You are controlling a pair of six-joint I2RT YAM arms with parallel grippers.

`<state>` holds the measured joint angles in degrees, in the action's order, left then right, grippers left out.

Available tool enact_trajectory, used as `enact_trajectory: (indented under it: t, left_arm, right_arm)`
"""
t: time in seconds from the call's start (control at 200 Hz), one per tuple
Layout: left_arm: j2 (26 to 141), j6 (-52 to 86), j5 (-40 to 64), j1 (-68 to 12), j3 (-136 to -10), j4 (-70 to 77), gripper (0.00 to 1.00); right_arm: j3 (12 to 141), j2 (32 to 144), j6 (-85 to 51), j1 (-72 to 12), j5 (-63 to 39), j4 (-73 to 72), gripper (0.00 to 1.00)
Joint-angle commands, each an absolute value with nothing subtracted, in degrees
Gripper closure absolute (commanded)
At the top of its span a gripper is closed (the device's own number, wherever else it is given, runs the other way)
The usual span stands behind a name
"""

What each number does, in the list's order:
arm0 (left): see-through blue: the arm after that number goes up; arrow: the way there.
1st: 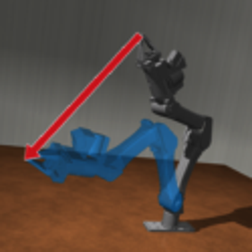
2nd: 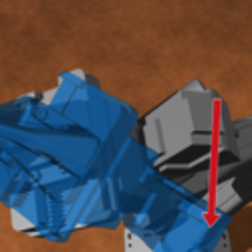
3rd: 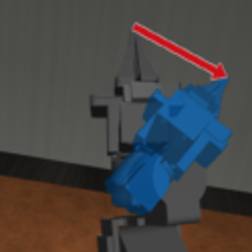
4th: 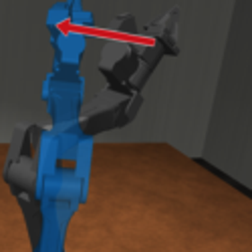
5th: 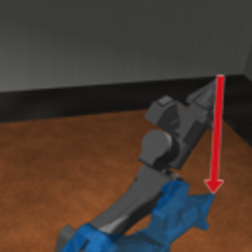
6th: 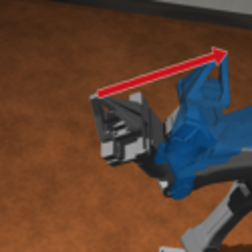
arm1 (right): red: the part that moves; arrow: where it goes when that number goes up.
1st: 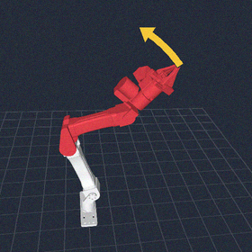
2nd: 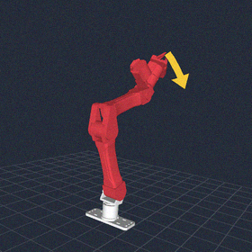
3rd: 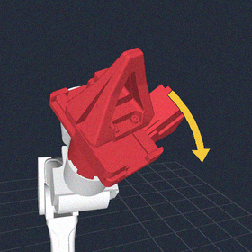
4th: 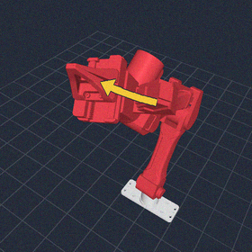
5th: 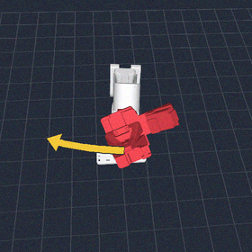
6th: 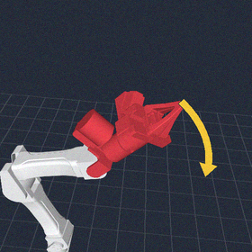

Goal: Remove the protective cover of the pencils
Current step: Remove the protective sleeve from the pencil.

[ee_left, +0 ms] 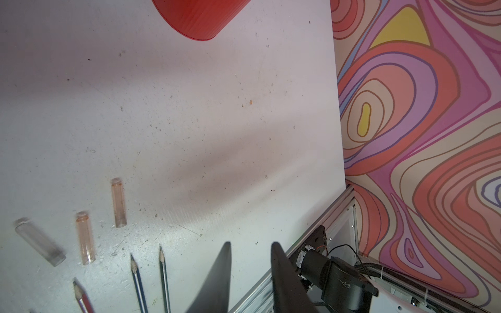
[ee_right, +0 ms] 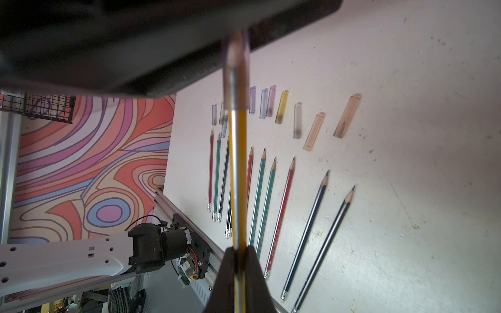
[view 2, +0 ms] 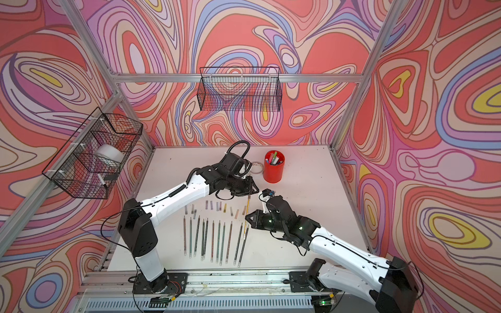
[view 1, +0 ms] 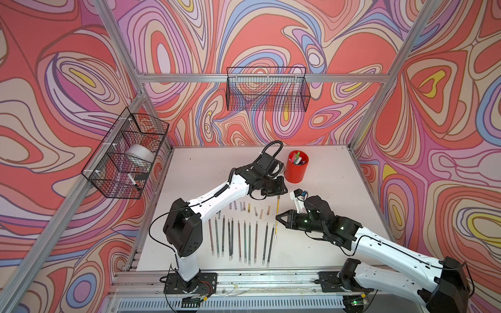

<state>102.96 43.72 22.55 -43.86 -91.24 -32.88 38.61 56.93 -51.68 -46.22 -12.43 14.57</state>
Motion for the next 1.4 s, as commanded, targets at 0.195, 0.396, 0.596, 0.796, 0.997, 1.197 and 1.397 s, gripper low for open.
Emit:
enact_trajectory:
  t: [0.195,0.396,0.596,0.796,0.997,1.197,1.397]
  left_arm:
    - [103.62,43.43,22.65,-44.12,-92.47,-32.33,0.95]
    - [103.64,42.80,22.24,-44.12,-92.97,-32.96,0.96]
    - [103.75,42.90,22.85,-44.12,-93.51,-32.87,0.97]
    - [103.95,42.98,23.10,-44.12,-93.84,-32.78,0.97]
    - [105.06,42.37,21.86,-44.12,-95.59,-34.09,0.99]
    - [107.25,42.10,19.88,-44.12,-97.99,-34.76,1.00]
    - [110.16,41.75,17.77,-43.53,-100.84,-35.68,1.00]
  right_arm:
    - [41.12,55.78,-50.45,-46.57,-10.16,17.14,0.97]
    - [41.54,54.70,-51.10,-46.55,-7.14,20.20,0.62]
    - [41.92,57.28,-51.94,-46.58,-7.54,19.65,0.66]
    - [41.11,57.93,-52.55,-46.56,-7.59,19.34,0.93]
    - [39.27,56.10,-53.54,-46.58,-8.57,19.53,1.00]
    - [33.66,53.00,-57.36,-46.84,-9.51,20.19,1.00]
    - [28.58,50.58,-60.74,-47.86,-9.59,20.60,1.00]
